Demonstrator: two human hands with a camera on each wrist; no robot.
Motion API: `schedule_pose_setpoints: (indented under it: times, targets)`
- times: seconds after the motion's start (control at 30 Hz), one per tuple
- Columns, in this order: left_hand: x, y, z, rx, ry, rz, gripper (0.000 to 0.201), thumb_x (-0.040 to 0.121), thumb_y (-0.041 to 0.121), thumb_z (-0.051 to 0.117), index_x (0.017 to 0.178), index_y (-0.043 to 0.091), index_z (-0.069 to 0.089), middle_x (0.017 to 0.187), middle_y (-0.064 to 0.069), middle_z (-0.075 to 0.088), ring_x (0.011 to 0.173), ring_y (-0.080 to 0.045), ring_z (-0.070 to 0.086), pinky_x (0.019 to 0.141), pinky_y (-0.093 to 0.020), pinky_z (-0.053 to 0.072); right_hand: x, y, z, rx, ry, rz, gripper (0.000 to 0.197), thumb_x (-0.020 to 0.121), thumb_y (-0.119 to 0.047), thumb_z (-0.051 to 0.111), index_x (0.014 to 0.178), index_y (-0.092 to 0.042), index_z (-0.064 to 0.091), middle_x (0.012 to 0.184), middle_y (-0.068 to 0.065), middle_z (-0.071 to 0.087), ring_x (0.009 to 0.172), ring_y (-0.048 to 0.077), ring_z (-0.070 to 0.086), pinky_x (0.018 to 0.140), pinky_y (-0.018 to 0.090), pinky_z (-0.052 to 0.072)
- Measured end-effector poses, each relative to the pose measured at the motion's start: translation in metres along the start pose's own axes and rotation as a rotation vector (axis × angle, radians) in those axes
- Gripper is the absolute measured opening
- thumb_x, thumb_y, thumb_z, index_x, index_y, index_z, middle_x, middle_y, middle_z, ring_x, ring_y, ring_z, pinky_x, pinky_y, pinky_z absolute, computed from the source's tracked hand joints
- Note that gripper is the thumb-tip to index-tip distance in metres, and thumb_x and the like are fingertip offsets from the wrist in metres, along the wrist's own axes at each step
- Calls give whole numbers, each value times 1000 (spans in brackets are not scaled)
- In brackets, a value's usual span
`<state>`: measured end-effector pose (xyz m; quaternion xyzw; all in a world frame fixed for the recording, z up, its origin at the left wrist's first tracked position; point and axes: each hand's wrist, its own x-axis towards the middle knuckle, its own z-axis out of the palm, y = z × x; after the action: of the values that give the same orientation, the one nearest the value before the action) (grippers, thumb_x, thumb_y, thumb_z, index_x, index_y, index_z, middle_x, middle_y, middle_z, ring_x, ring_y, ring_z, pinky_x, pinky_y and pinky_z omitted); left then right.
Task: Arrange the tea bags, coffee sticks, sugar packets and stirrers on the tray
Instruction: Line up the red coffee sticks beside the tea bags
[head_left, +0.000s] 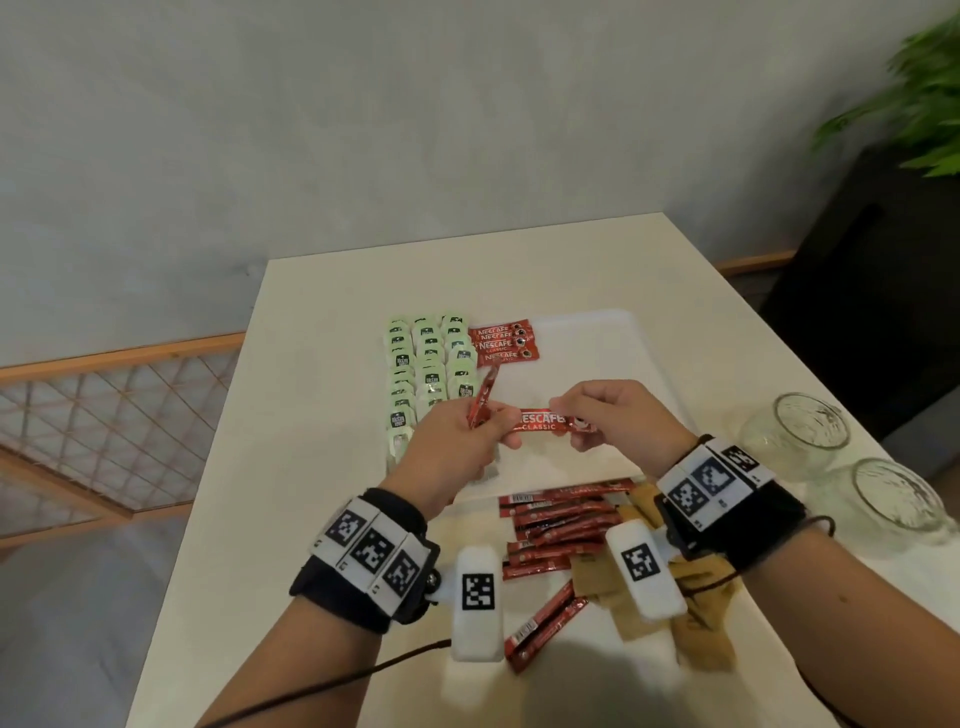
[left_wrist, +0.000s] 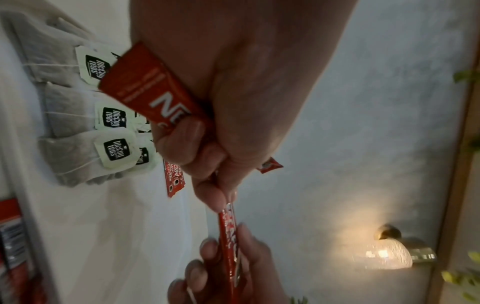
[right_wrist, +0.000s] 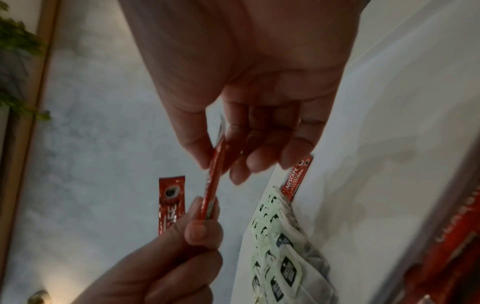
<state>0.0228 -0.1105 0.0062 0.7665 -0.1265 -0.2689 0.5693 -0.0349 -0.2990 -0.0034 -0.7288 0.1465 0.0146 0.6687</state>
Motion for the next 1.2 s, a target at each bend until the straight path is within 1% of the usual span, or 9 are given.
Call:
schedule_pose_setpoints:
  times: [0.13,0.33,0.47,0.63,0.73,0.8,1.0,1.13,1.2]
  targets:
    - [1,-3,11,160,60,123,22,96,25,59,82,11,68,59,10,60,43,-1,43,44,-16,38,0,-6,8,-146,-67,-12,20,80,-25,76,84,-5,74,69,3,70,53,11,53,58,21,49]
    - [5,-3,4,131,61,110,30,98,26,58,71,12,62,40,16,44,35,-1,38,44,-16,33,9,-3,3,-156,39,13,25,74,-28,82,77,-6,69,57,-3,64,50,12,49,54,20,46]
    - [11,-8,-3,83,83,78,30,97,29,58,74,12,64,43,17,46,39,-1,37,47,-18,34,16,-2,-6,-49,-22,16,7,84,-16,72,84,-9,72,70,4,71,52,12,52,58,23,49]
    - [23,-8,-12,-13,70,1,24,97,33,60,78,18,59,53,13,47,41,-4,34,41,-17,31,37,2,-18,14,-139,123,18,92,-5,60,106,-3,70,89,12,73,60,11,59,66,27,55]
    - [29,-6,-22,-133,90,-104,22,98,39,54,98,17,53,71,4,52,43,-5,34,40,-20,28,67,7,-27,-70,-23,173,18,93,-5,60,107,-3,70,87,9,72,60,11,58,63,25,56]
    - [34,-8,-29,-188,92,-143,17,99,35,46,100,18,47,77,-1,53,46,-7,32,41,-22,25,90,15,-35,-204,98,229,17,91,-8,63,105,-4,72,85,7,67,61,11,55,61,25,54]
    - [43,-14,-42,-356,82,-153,15,103,23,40,95,12,46,68,-1,52,45,-11,31,40,-21,21,134,31,-33,-448,189,309,11,84,-13,73,95,-13,75,66,-1,55,60,14,48,52,24,42]
    - [48,-17,-45,-347,87,-154,26,105,31,41,96,11,54,64,2,47,44,-9,27,38,-19,18,158,27,-24,-459,197,341,30,73,-17,83,97,-13,67,74,-2,56,80,21,55,71,28,46]
    - [49,-19,-46,-331,91,-167,27,105,32,41,97,11,56,63,3,43,44,-8,25,38,-18,17,167,26,-21,-477,194,360,39,71,-19,85,104,-11,65,74,-3,54,77,20,53,76,30,45]
